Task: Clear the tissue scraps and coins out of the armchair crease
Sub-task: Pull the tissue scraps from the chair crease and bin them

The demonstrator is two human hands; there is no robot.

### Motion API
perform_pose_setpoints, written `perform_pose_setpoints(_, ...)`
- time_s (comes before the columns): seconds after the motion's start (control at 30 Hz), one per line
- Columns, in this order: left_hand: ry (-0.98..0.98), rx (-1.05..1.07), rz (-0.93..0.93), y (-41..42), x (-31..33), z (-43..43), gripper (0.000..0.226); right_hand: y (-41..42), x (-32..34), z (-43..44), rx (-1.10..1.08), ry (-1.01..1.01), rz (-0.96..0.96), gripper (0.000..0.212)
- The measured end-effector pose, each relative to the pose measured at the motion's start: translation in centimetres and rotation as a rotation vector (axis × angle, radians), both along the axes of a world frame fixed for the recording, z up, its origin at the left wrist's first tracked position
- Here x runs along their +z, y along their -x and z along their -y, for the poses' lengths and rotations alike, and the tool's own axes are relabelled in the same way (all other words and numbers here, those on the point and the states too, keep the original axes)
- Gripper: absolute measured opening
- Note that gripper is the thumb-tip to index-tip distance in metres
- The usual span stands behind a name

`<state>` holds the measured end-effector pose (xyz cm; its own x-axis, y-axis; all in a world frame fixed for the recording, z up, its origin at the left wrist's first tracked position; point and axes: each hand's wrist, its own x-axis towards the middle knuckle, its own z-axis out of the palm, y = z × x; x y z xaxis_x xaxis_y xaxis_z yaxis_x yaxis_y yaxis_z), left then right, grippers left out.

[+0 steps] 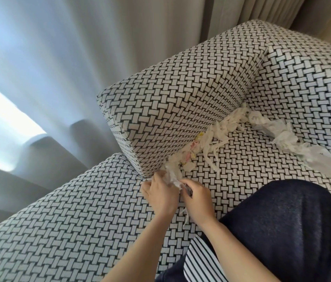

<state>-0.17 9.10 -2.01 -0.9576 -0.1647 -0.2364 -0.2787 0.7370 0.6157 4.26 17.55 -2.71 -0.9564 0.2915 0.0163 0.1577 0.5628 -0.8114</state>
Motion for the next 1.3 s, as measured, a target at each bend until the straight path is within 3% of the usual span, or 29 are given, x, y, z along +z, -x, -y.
perform_pose_setpoints(0.13, -0.07, 0.078, -0.004, 0.1, -0.2, -0.7, 0.048, -0.3, 0.4, -0.7, -0.066, 0.013, -0.025, 0.022)
perform_pose_setpoints(0.27, 0.065, 0.01, 0.019, 0.1, -1.2, -0.4, 0.043, -0.3, 0.7, -0.8, -0.094, 0.01, -0.031, 0.018)
perform_pose_setpoints(0.4, 0.064, -0.035, -0.018, -0.4, -1.1, 0.2, 0.04, -0.5, 1.1, -1.0, -0.14, 0.042, -0.043, 0.016)
perform_pose_setpoints(0.63, -0.246, -0.194, -0.108, -1.6, 0.7, 1.9, 0.033, -0.9, 3.0, -2.0, -0.232, 0.162, -0.127, 0.011)
perform_pose_setpoints(0.87, -0.499, -0.15, -0.006, -1.4, 4.0, 2.2, 0.042, -1.6, 5.0, -3.5, -0.147, 0.258, -0.167, 0.012)
perform_pose_setpoints(1.07, -0.537, -0.295, -0.042, -1.1, 6.3, 0.3, 0.035, -2.5, 8.1, -6.9, -0.126, 0.307, -0.185, 0.018)
perform_pose_setpoints(1.3, -0.394, -0.499, -0.184, -0.2, 8.8, -4.6, 0.029, -5.2, 12.2, -13.2, -0.309, 0.457, -0.254, 0.014)
